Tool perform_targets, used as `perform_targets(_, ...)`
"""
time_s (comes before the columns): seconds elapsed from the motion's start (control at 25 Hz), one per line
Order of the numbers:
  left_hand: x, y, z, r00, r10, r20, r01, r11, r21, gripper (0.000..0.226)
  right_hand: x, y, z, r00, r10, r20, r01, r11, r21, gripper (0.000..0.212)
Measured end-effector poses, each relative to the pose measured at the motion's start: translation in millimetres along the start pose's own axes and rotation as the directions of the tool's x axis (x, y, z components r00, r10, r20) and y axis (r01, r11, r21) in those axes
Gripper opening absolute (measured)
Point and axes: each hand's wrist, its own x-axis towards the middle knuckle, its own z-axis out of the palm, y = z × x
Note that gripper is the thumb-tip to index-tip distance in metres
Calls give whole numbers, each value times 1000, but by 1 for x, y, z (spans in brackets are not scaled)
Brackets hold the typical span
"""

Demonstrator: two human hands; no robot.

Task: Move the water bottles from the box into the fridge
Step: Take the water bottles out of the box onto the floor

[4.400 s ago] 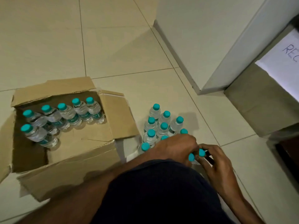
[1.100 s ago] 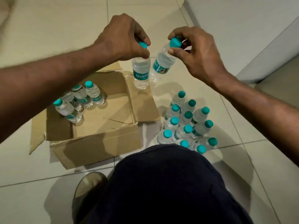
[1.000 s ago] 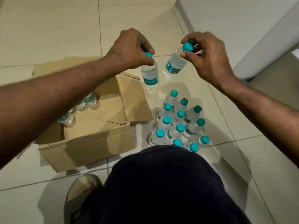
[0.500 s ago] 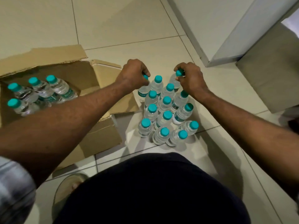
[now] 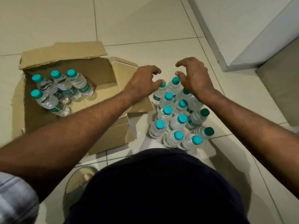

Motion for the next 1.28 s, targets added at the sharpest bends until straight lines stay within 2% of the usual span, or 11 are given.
perform_targets(0.12, -23, -20, -36, 992, -41, -120, 39, 999, -16, 39, 4, -58, 11, 975, -213, -63, 218, 973, 80, 28)
perform_targets(0.24, -53, -62, -79, 968, -139, -207, 147, 989, 24, 39, 6, -120, 35, 921, -387, -55, 390, 901, 188, 26)
perform_targets(0.44, -106, -133, -141, 866, -364, -341, 411, 909, 72, 40, 1, -197, 81, 829, -557, 45, 524, 803, 286, 37)
perform_targets(0.56, -137, -160, -166, 832, -384, -400, 468, 874, 133, 39, 4, -234, 101, 801, -568, 189, 521, 817, 248, 50)
perform_targets(0.72, -164, -191, -173, 859, -381, -342, 482, 827, 289, 42, 14, -265, 126, 731, -572, 373, 542, 818, 192, 67)
perform_targets(0.84, -169, -203, -168, 895, -349, -277, 438, 804, 403, 47, 24, -272, 152, 709, -578, 404, 585, 802, 121, 74)
perform_targets(1.0, -163, -206, -166, 907, -341, -246, 420, 751, 510, 43, 25, -266, 171, 773, -556, 304, 556, 826, 97, 60)
perform_targets(1.12, -159, -200, -161, 897, -376, -233, 442, 773, 455, 45, 17, -248, 169, 759, -624, 187, 611, 781, 127, 43)
perform_targets(1.28, -145, -176, -159, 891, -433, -138, 452, 811, 371, 46, 8, -230, 155, 771, -623, 133, 601, 781, 168, 36)
